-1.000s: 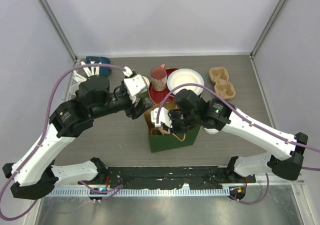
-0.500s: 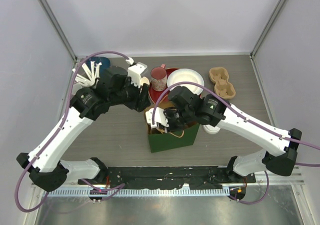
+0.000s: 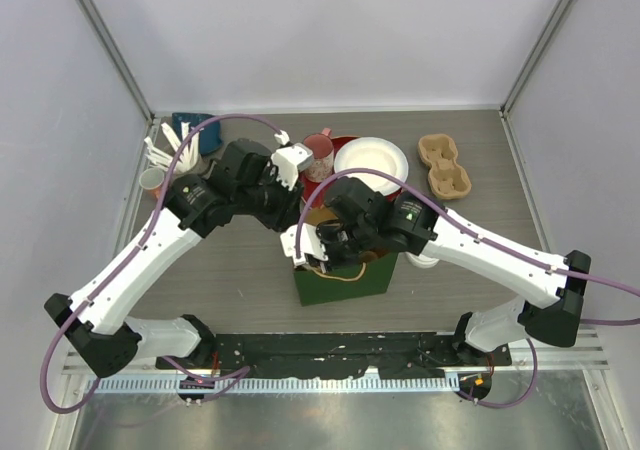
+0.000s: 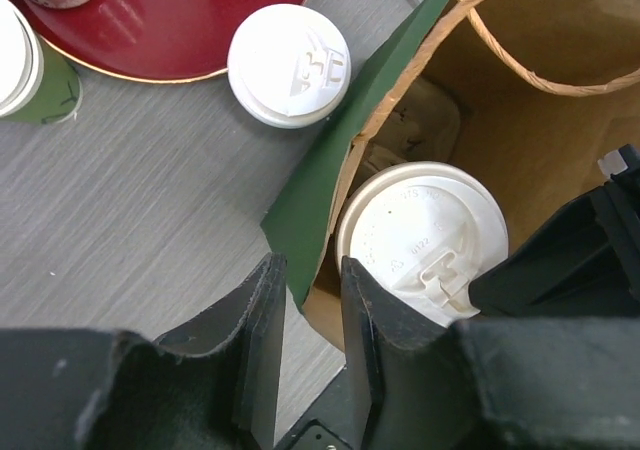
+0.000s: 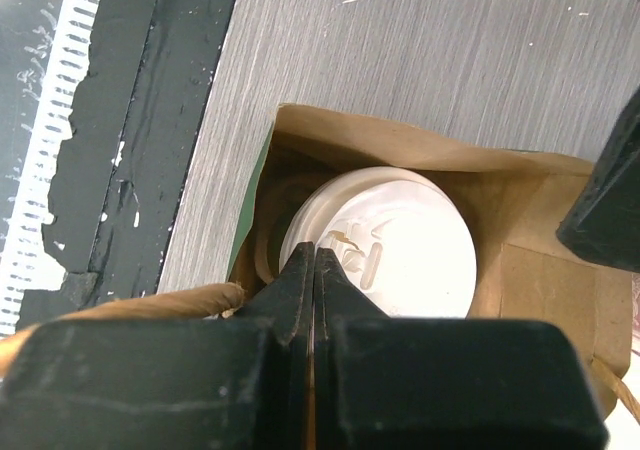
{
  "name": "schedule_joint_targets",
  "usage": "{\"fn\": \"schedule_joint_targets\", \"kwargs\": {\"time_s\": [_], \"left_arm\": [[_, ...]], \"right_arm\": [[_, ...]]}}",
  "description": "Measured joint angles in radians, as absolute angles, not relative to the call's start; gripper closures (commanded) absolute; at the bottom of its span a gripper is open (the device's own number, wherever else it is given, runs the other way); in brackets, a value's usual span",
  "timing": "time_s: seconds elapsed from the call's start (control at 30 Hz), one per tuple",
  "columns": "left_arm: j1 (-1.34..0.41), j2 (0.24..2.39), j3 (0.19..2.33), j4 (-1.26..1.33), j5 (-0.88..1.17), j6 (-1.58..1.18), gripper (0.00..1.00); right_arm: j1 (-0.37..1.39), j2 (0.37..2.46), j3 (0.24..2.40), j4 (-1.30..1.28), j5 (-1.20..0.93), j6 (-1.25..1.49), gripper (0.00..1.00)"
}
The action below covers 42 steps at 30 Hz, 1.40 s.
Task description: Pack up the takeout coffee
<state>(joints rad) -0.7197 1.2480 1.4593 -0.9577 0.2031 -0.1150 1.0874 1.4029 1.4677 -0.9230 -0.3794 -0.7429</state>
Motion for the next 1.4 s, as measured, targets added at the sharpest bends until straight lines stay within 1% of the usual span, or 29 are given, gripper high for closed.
{"fn": "schedule_joint_targets", "kwargs": {"time_s": [0.07, 0.1, 0.13, 0.2, 0.23, 0.27, 0.57, 1.07, 1.4], "left_arm": [[-0.72, 1.248, 1.45, -0.948, 0.206, -0.087, 0.69], [-0.72, 1.248, 1.446, -0.942, 0.21, -0.065, 0.71], [-0.72, 1.248, 1.443, -0.935, 0.214, -0.051, 0.79], [-0.72, 1.248, 1.435, -0.921, 0.236, -0.025, 0.89], [-0.72, 1.246, 1.426, -0.91, 0.251, -0.014, 0.97], [-0.72, 1.245, 1.417, -0.902, 0.265, -0.003, 1.0], [-0.72, 1.225, 1.37, -0.836, 0.352, 0.035, 1.0], [-0.72, 1.22, 1.36, -0.805, 0.351, 0.038, 1.0], [-0.72, 1.226, 1.36, -0.805, 0.351, 0.039, 1.0]], "right_arm": [[1.087, 1.403, 1.461, -0.906, -0.382, -0.743, 0.99], [1.087, 1.403, 1.456, -0.897, -0.387, -0.743, 0.99], [1.087, 1.403, 1.451, -0.89, -0.39, -0.743, 0.99], [1.087, 1.403, 1.435, -0.87, -0.398, -0.743, 0.99], [1.087, 1.403, 1.424, -0.857, -0.402, -0.743, 0.99], [1.087, 1.403, 1.411, -0.845, -0.403, -0.743, 0.99], [1.087, 1.403, 1.289, -0.722, -0.398, -0.715, 0.99], [1.085, 1.363, 1.121, -0.593, -0.443, -0.663, 0.99], [1.071, 1.335, 1.065, -0.56, -0.493, -0.622, 0.99]]}}
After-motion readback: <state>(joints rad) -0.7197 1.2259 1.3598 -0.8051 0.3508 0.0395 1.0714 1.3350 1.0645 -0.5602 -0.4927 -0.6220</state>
